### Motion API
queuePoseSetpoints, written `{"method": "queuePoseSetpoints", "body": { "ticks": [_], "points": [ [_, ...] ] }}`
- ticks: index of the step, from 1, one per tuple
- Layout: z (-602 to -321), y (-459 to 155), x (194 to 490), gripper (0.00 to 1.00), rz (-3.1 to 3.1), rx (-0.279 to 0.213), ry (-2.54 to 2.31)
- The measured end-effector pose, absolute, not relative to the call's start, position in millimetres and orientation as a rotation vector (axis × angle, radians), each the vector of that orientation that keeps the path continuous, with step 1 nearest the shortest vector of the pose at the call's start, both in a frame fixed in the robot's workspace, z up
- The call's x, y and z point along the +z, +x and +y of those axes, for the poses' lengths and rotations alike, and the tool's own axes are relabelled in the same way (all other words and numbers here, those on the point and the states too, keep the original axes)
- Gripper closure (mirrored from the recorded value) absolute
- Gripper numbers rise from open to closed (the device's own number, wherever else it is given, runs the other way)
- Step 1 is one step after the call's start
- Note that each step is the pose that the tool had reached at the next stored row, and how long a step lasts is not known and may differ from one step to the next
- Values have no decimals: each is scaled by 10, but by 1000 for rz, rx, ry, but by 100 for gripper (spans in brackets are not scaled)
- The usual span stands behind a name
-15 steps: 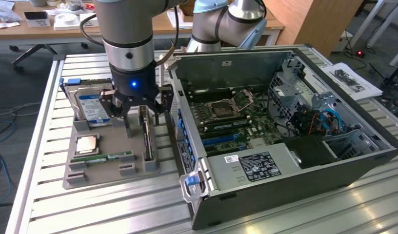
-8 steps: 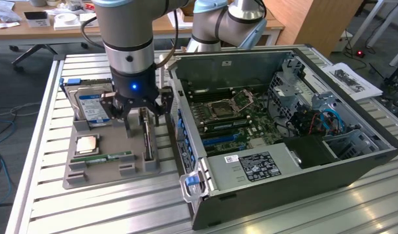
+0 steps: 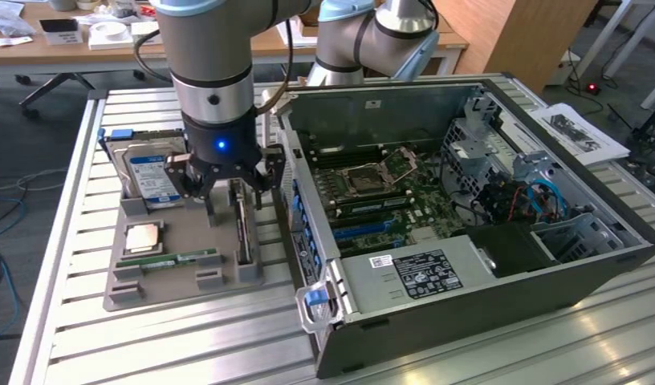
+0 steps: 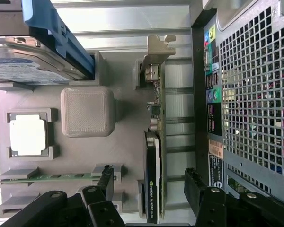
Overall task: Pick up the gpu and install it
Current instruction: 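Pick up the gpu and move the gpu toward the slot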
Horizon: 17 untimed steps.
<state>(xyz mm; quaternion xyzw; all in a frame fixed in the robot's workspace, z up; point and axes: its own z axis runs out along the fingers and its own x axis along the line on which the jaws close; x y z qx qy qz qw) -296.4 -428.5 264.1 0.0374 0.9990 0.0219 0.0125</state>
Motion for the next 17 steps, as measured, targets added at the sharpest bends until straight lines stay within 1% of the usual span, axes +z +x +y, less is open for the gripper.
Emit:
{"method": "queuePoseSetpoints", "body": {
  "ticks": [17],
  "points": [
    [-4285,-2964,2443,29,3114,68,117]
  ]
}}
